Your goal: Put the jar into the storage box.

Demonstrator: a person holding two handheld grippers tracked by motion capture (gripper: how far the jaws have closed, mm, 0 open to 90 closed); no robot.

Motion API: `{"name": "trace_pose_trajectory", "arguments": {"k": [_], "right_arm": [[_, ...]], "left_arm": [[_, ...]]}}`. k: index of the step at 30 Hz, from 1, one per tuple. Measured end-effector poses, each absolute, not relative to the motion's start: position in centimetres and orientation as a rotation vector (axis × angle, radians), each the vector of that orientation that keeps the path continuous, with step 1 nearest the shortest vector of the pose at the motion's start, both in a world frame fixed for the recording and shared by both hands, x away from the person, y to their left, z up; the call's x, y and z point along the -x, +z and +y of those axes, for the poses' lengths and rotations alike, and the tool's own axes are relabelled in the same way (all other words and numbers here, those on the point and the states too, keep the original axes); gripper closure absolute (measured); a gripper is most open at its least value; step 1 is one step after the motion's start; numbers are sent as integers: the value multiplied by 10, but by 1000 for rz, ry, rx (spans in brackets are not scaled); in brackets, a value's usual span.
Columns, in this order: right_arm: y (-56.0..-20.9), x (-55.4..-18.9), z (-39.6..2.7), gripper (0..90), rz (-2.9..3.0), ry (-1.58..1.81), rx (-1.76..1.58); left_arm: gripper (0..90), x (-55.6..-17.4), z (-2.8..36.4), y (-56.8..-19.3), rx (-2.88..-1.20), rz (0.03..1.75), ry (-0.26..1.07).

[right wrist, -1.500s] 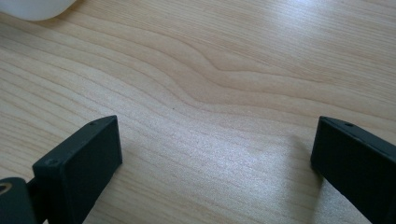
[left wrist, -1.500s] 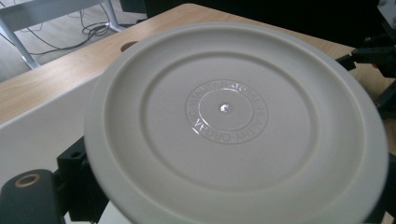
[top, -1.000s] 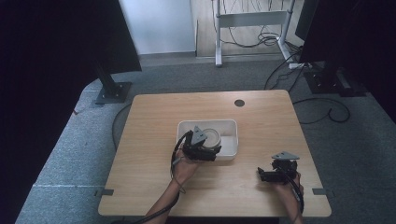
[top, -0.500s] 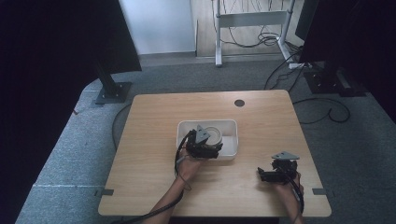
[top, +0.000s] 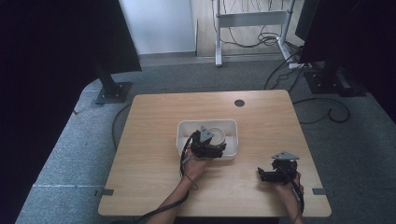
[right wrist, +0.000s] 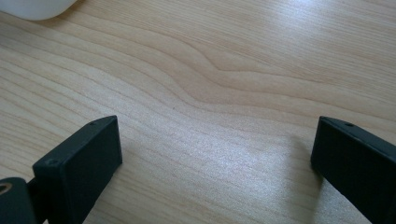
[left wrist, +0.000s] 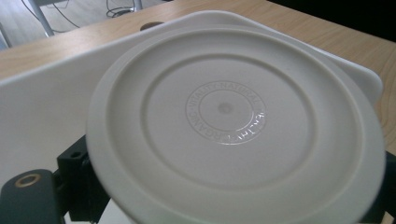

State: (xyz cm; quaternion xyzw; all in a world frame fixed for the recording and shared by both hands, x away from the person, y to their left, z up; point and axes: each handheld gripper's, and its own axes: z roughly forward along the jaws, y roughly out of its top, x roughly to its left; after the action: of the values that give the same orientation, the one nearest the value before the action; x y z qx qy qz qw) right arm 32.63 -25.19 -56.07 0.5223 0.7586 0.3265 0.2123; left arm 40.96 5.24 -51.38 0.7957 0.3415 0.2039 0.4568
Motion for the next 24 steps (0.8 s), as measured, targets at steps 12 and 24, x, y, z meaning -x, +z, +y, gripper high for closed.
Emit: {"name": "trace_pose_trajectory", "arguments": {"k": [12,24], "right_arm": [[-561,-326,-252,13,2108,907,-1449],[-561,-326,-252,12,2107,906,-1449]], "left_arm": [[102,-409,47,-528,-2006,868,556],[100,-413,47,-528,-2021,931,500]]}}
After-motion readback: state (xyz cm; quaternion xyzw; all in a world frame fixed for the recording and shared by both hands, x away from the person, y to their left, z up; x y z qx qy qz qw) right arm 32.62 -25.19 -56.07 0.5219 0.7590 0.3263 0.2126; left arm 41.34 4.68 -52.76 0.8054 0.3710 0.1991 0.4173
